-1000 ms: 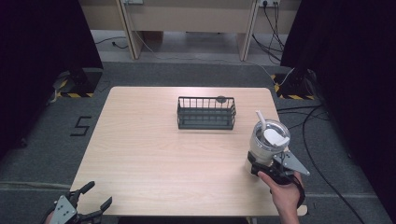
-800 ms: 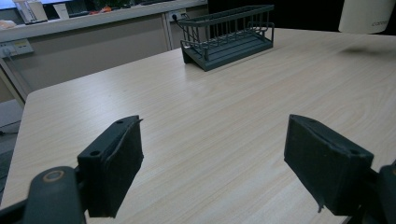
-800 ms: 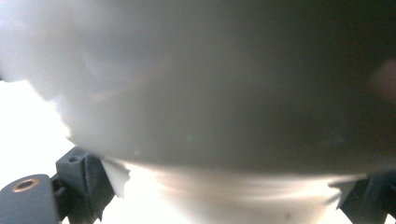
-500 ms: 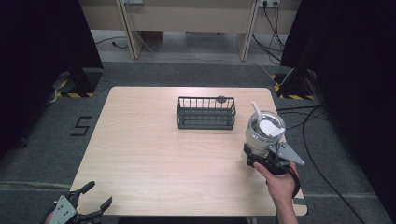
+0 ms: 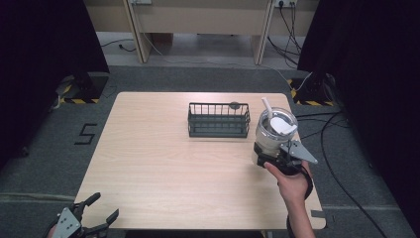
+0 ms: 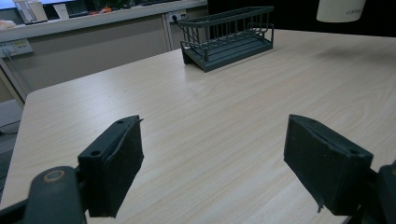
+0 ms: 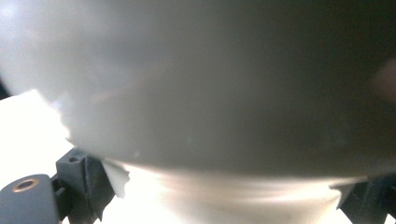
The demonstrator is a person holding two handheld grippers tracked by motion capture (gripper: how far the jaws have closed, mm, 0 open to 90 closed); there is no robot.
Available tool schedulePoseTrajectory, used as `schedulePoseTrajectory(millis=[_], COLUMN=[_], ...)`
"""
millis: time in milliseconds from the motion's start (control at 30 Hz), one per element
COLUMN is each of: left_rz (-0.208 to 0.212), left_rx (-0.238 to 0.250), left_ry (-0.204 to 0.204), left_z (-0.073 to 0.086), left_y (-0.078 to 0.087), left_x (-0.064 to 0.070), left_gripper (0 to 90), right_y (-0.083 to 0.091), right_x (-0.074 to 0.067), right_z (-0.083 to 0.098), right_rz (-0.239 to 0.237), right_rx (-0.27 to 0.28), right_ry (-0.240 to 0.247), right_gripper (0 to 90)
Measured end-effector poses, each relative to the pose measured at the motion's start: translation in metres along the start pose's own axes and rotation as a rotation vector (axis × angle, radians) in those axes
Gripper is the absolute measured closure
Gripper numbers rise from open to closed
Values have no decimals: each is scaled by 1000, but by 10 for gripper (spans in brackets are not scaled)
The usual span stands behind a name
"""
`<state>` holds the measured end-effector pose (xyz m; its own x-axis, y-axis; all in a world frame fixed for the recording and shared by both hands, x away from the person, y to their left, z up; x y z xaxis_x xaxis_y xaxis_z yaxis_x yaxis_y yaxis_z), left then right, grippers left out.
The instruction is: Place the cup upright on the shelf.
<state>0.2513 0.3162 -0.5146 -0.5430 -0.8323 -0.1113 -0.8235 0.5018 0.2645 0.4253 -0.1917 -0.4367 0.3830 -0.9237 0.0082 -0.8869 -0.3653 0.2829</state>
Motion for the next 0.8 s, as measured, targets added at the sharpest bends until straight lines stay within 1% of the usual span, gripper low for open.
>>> schedulePoseTrajectory(millis=[133, 467, 800], left_rz=[1, 1, 2], left_rx=[0, 0, 1], left_ry=[0, -1, -1], left_z=[0, 0, 0], left_y=[0, 0, 0], left_x=[0, 0, 0], left_gripper=[191, 191, 192], right_y=[-4, -17, -28], right_x=[-1, -1, -4], right_z=[-7, -18, -32], right_rz=[-3, -2, -8], right_rx=[10, 14, 26], right_ry=[-1, -5, -9], right_gripper=[102, 102, 102])
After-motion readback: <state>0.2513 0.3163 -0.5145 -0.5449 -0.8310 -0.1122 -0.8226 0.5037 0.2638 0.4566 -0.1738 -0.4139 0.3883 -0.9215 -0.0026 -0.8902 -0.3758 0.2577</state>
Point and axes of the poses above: each handheld gripper's, and its own axes: y roughly backward along the jaws, z roughly out of its underside, x roughly to its right, the point moved 6 cm from there along -y, roughly forward along the jaws, and after that the axes turned 4 degrees about -x, right-handed, at the moved point
